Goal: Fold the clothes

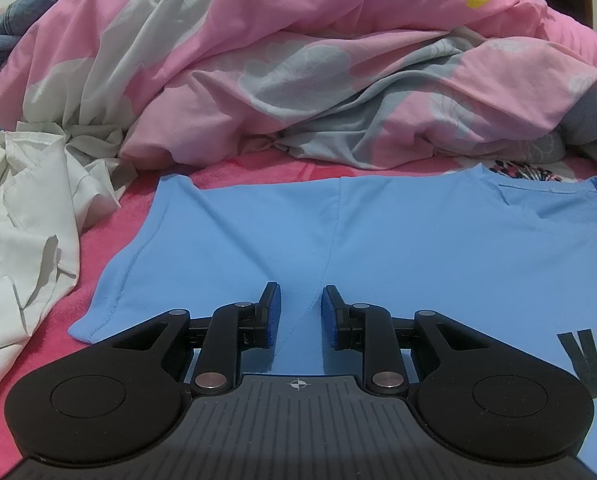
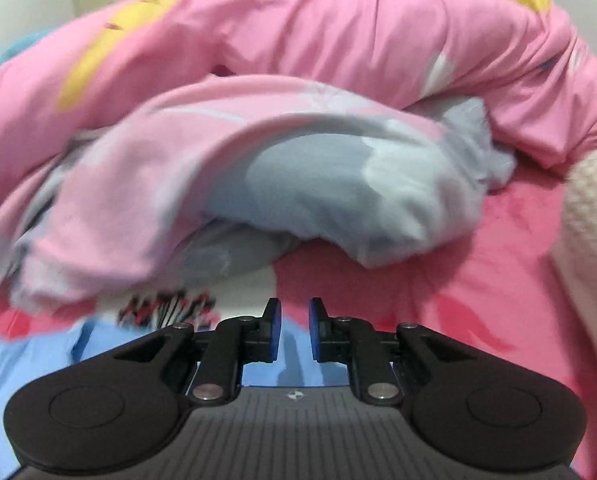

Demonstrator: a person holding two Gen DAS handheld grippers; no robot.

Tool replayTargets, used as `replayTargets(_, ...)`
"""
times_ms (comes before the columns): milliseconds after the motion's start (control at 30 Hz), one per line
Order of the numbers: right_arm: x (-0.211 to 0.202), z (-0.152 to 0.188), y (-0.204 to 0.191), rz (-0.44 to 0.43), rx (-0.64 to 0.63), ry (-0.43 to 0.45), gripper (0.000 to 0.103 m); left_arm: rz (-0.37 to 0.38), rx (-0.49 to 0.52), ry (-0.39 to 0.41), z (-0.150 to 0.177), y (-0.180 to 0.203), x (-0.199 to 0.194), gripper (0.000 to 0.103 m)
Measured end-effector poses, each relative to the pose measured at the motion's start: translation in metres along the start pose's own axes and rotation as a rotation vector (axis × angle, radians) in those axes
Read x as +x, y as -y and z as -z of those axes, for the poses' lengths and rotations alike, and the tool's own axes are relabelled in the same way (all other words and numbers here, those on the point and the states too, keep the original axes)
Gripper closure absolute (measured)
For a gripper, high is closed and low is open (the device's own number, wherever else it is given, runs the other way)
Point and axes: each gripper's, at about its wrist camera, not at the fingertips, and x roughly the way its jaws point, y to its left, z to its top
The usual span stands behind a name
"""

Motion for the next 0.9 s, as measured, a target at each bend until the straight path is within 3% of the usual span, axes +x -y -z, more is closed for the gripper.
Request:
replayTargets(67, -0.026, 0.017, 0.009, 0.021, -0.012, 0.006, 0.086, 0.0, -0.001, 0.0, 0.0, 0.0, 0.0, 0.078)
replayTargets(200, -0.079, 0.052, 0.028, 0.063, -0.036, 0.018, 0.072, 0.002, -0.001, 0.0, 0.0, -0.001, 0.0, 0.078)
replayTargets(300, -0.106, 0.078, 0.04, 0.113, -0.076, 0.029, 0.071, 0.008, 0.002, 0.005, -0.001, -0.002, -0.002, 0.076)
replayTargets(400, -0.115, 0.096, 0.05, 0.157, -0.149, 0.039, 0.071, 0.015, 0.005, 0.031, -0.003, -0.002, -0.009, 0.07)
replayTargets(600, -0.103, 0.108, 0.052, 0.212, -0.214, 0.065, 0.071, 0.006, 0.034, 0.071, -0.004, 0.001, -0.016, 0.069)
replayTargets(667, -0.1, 0.113, 0.057, 0.225, -0.178, 0.084, 0.071, 0.013, 0.019, 0.054, -0.004, -0.002, -0.013, 0.069)
replayTargets(833, -0.107, 0.121, 0.093, 0.206, 0.076, 0.172, 0.07, 0.028, -0.059, 0.014, -0.005, -0.016, -0.01, 0.069)
replayTargets(900, -0.107, 0.123, 0.103, 0.183, 0.128, 0.167, 0.07, 0.023, -0.083, 0.006, -0.008, -0.021, -0.013, 0.069)
